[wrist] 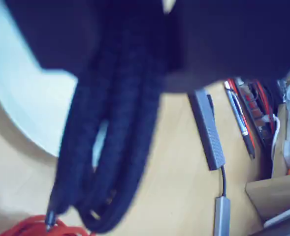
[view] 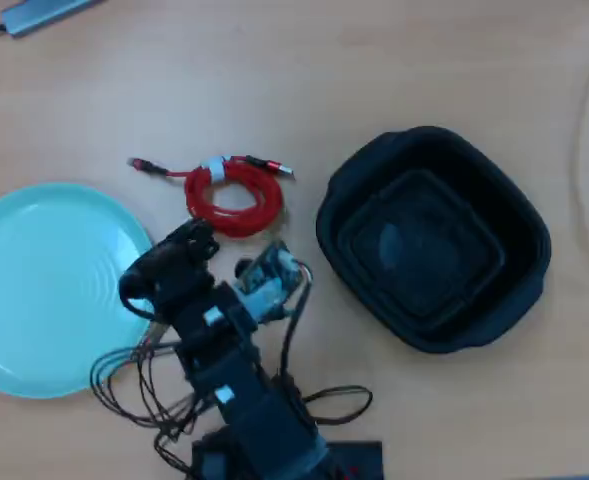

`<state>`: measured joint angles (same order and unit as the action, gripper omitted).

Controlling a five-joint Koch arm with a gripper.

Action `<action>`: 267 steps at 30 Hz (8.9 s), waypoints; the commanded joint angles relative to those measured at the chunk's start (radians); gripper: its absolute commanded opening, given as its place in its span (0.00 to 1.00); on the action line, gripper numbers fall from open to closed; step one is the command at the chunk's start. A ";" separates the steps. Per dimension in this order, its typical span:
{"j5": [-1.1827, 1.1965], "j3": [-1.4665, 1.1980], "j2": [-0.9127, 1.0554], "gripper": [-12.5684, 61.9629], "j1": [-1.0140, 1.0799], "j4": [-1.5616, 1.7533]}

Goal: Put a black charging cable in a black bowl and put a red charging cable in a green bowl

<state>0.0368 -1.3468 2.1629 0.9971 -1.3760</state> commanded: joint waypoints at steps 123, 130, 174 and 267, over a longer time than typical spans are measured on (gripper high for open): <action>-0.156 -0.199 -0.644 0.88 1.338 0.506; -0.173 -0.193 -0.515 0.88 1.220 0.502; -0.109 -0.218 -0.675 0.78 0.466 0.051; 0.164 0.023 -0.667 0.12 -0.449 0.449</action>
<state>0.1841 -1.5739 1.5140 0.5614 -1.0324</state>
